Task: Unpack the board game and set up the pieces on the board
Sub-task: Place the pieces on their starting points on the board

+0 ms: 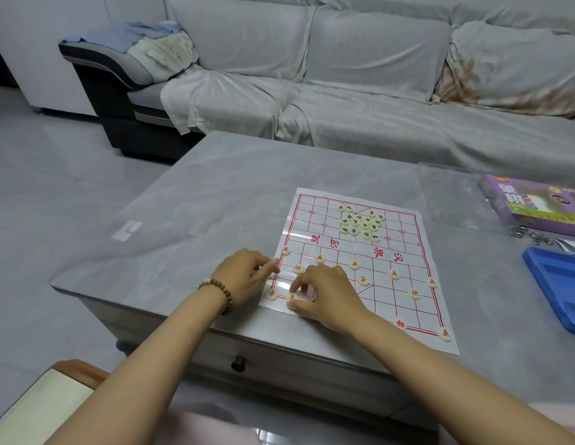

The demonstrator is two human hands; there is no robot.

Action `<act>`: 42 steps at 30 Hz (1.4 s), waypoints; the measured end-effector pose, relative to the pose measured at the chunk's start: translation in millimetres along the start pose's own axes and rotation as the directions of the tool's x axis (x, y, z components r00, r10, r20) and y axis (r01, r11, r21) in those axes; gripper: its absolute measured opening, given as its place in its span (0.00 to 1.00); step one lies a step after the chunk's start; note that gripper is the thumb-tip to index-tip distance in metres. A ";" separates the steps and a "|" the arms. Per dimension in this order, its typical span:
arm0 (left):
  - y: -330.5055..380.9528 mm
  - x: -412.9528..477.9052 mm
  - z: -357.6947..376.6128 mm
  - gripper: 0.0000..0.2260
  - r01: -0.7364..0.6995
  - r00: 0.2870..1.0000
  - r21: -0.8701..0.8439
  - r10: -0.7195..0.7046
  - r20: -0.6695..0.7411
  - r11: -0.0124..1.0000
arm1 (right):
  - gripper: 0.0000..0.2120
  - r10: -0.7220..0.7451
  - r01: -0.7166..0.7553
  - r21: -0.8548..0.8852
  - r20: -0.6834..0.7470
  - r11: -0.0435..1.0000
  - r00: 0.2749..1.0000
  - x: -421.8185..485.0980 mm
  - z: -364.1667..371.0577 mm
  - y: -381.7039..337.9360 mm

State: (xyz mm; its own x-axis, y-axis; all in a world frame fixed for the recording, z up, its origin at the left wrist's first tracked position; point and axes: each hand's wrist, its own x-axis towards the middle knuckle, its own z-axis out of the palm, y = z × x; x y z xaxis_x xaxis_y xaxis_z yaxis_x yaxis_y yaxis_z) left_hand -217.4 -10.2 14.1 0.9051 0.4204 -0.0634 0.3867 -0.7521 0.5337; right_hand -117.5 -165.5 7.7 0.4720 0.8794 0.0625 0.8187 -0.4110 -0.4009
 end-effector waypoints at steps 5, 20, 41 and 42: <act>2.4 1.9 1.4 0.20 -0.004 1.000 0.017 0.004 0.025 1.000 | 0.14 0.007 -0.007 -0.008 0.007 1.000 1.000 -1.3 -2.3 0.8; 10.5 10.8 7.6 0.17 -0.065 0.997 0.018 0.066 -0.046 0.998 | 0.12 0.152 -0.135 0.157 -0.104 0.978 0.983 -2.6 -33.6 36.3; 92.5 25.0 49.3 0.15 -0.309 0.948 0.101 0.297 0.117 0.946 | 0.13 0.111 -0.089 -0.175 0.117 0.981 0.987 -37.0 -70.1 117.3; 96.2 25.0 51.8 0.15 -0.320 0.943 0.103 0.306 0.128 0.942 | 0.12 0.098 -0.077 -0.187 0.104 0.979 0.990 -38.5 -71.6 118.3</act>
State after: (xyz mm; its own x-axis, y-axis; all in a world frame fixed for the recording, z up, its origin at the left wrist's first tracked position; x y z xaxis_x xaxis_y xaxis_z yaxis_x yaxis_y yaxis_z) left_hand -148.5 -98.3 20.2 0.9948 0.1015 -0.0042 0.0932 -0.8951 0.4359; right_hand -15.4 -265.1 23.3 0.5129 0.8554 -0.0727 0.8268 -0.5150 -0.2262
